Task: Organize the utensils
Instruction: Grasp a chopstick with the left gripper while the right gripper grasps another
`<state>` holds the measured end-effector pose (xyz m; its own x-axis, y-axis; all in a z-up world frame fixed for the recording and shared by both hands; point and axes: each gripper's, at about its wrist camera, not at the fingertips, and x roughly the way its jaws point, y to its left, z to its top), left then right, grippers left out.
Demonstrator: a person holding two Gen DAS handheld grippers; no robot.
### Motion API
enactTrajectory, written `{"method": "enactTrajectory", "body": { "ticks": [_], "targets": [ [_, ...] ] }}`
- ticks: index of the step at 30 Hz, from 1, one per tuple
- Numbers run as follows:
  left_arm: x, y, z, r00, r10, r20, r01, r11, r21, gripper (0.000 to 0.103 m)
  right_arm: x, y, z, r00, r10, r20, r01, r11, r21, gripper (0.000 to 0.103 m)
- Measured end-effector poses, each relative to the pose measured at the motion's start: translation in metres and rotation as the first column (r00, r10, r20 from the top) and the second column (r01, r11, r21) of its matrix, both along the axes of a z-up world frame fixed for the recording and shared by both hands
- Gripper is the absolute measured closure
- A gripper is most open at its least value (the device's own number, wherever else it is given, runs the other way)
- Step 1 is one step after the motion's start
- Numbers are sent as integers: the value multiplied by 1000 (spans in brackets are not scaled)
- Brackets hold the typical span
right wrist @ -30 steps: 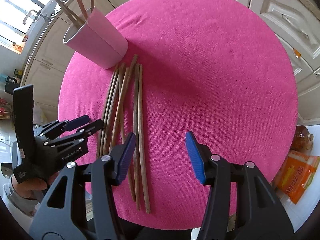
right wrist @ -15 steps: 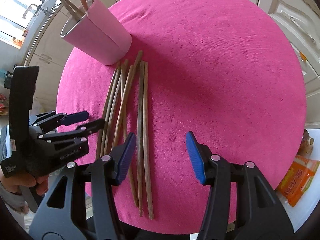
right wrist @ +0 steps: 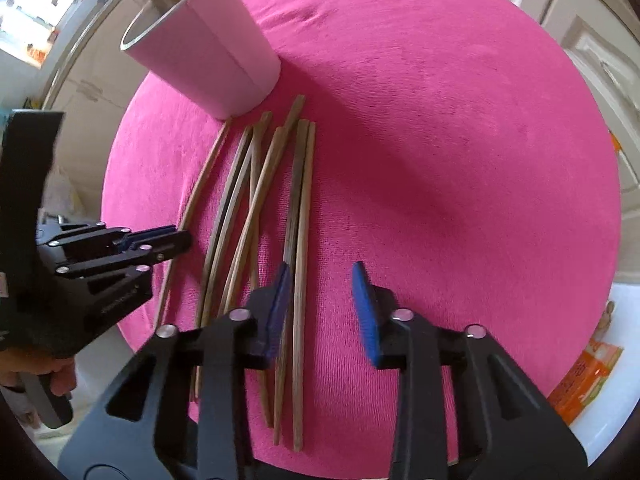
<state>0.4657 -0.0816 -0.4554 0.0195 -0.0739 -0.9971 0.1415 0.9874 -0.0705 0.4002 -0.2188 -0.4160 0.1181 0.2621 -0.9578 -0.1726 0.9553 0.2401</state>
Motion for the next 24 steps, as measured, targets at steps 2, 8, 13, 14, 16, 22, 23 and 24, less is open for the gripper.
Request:
{"method": "enactTrajectory", "body": {
  "ticks": [2,8,13,14,16,22,23,24],
  "targets": [
    [-1,2,4,1000,3,13,-3,1000,-15,95,0,6,-3,1000,26,-10,-26,1000,-9,85],
    [-5,21,11,999,32,14,-31,997,-65,95,3,19,-11,997,68,-38,-70,997,-44,89],
    [-19,46,4,996,90,-11,-90,991,-96,96,7,25,-13,995,86,-41,-89,993,-75,89],
    [-22,46,1,995,99,-14,-100,990,-103,96,7,27,-13,995,93,-42,-97,992,-86,89],
    [-24,53,-1,993,117,-22,-118,987,-110,96,10,32,-13,993,107,-42,-111,987,-112,89],
    [-22,63,-2,990,137,-17,-138,983,-121,96,16,43,-21,990,114,-81,-126,979,-163,89],
    [-22,65,-3,990,137,-14,-138,983,-120,96,18,46,-22,989,122,-85,-136,975,-178,90],
    [-22,67,-3,990,138,-9,-138,984,-117,96,22,55,-24,988,130,-84,-144,971,-189,91]
  ]
}}
